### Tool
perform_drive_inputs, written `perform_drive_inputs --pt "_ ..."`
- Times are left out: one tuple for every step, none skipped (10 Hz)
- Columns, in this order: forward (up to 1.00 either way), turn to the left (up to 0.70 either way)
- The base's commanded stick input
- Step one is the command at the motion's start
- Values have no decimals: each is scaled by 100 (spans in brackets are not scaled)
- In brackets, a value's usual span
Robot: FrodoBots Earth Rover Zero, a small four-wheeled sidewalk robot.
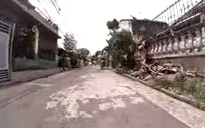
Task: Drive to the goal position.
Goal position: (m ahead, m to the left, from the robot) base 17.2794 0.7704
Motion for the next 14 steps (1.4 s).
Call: perform_drive_inputs --pt "100 0" --pt "100 0" --pt "100 0" --pt "100 0" --pt "100 0" --pt "100 0" --pt "100 0" --pt "100 0" --pt "100 0" --pt "100 0" --pt "100 0" --pt "100 0" --pt "100 0" --pt "100 0"
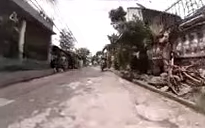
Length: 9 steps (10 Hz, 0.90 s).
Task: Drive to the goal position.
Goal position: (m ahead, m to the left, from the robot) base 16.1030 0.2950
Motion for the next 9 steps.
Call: perform_drive_inputs --pt "100 0" --pt "100 0" --pt "100 0" --pt "100 38" --pt "100 40" --pt "100 37" --pt "100 1" --pt "100 0" --pt "100 0"
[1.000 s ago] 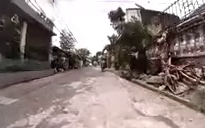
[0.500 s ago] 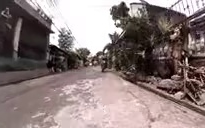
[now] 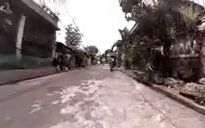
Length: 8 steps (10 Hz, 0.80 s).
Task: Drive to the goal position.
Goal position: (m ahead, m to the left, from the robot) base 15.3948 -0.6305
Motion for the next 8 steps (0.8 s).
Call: perform_drive_inputs --pt "100 0" --pt "100 0" --pt "100 0" --pt "100 0" --pt "100 0" --pt "100 0" --pt "100 0" --pt "100 0"
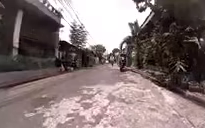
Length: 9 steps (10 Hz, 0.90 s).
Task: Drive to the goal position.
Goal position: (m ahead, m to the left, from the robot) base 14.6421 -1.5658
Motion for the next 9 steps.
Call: perform_drive_inputs --pt "100 0" --pt "100 0" --pt "100 0" --pt "100 0" --pt "100 0" --pt "100 0" --pt "100 0" --pt "100 0" --pt "100 0"
